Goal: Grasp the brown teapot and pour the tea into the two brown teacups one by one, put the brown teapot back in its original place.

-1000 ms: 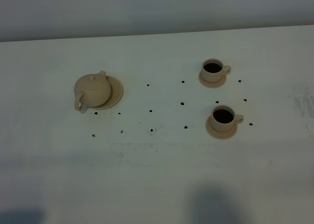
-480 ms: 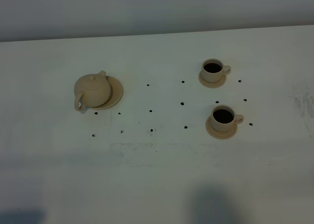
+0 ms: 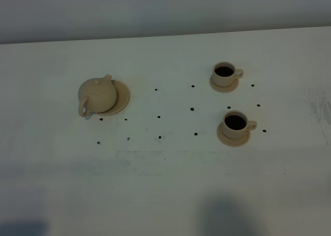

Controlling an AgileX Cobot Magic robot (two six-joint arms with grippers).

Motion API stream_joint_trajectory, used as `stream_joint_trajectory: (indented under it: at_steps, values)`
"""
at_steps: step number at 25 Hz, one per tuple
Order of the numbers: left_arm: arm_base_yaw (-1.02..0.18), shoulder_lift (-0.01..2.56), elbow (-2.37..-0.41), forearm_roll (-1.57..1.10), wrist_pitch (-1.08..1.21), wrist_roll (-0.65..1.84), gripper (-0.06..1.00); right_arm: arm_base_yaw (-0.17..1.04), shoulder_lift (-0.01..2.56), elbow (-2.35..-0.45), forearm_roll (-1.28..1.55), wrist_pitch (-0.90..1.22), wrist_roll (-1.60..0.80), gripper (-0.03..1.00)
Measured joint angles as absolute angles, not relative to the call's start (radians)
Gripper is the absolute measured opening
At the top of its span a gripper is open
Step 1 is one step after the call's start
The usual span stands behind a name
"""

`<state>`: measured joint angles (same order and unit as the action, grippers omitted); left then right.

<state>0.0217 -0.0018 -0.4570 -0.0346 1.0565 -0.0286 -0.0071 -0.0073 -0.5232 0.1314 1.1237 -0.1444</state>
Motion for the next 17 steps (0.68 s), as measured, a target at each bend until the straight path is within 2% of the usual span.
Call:
stream_joint_trajectory:
  at_steps: [17]
  values:
    - [0.022,-0.002,-0.457,-0.035,1.057,-0.029,0.44,-0.007,-0.007,-0.523,0.131,1.124,-0.144,0.22]
